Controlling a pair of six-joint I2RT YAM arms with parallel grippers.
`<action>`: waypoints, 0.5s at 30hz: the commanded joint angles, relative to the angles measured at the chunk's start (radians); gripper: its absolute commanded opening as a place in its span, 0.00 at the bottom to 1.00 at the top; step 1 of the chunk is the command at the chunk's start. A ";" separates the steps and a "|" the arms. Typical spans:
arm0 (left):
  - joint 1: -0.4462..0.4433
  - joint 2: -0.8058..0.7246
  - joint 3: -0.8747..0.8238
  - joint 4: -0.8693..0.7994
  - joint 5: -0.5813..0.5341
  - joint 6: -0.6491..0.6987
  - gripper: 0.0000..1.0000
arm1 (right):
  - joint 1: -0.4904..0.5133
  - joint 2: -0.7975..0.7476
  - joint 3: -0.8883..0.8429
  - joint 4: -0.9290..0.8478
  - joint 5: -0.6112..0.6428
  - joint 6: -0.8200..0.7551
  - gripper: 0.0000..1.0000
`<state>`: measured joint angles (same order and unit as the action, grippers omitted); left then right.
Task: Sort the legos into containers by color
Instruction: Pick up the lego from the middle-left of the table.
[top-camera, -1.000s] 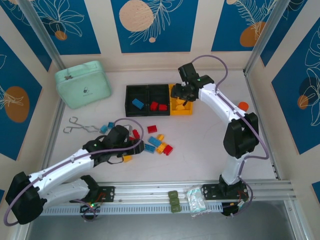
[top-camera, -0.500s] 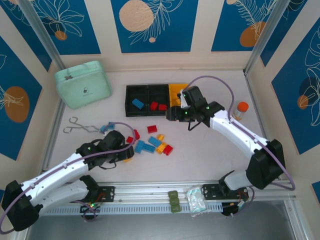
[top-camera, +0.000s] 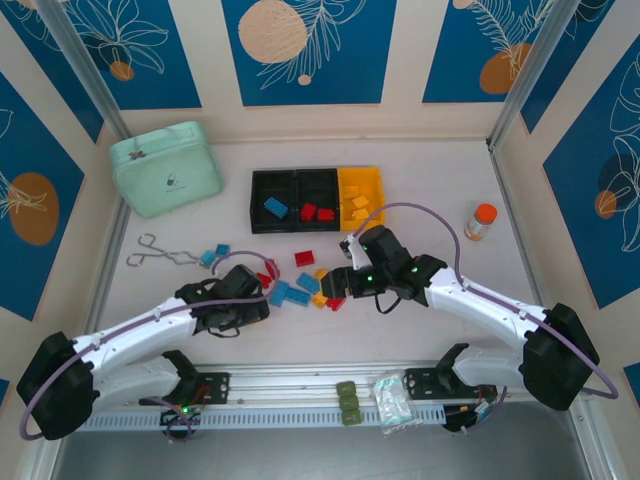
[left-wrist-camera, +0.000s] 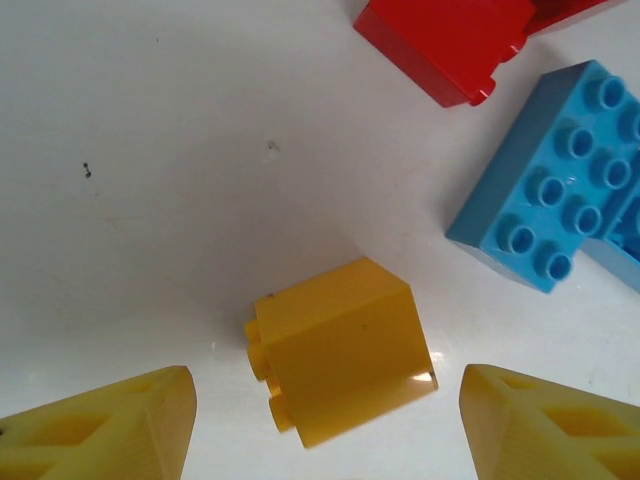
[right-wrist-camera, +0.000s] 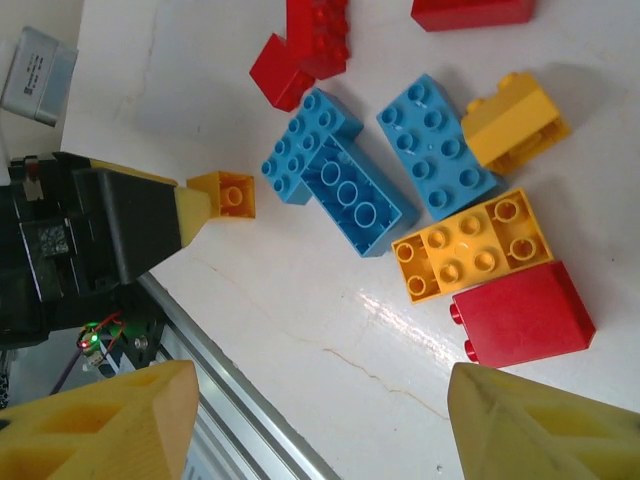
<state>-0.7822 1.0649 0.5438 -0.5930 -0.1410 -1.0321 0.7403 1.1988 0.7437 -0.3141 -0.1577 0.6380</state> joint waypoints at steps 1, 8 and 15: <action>-0.011 0.042 -0.005 0.063 -0.038 -0.008 0.70 | 0.012 -0.009 -0.002 0.039 -0.006 0.031 0.66; -0.011 0.096 -0.011 0.088 -0.048 0.005 0.53 | 0.029 0.025 0.036 0.018 0.020 0.018 0.66; -0.011 0.038 -0.018 0.034 -0.066 0.023 0.38 | 0.034 0.051 0.039 0.030 0.024 0.024 0.66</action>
<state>-0.7834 1.1320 0.5388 -0.5156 -0.1783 -1.0203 0.7666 1.2400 0.7517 -0.2981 -0.1349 0.6525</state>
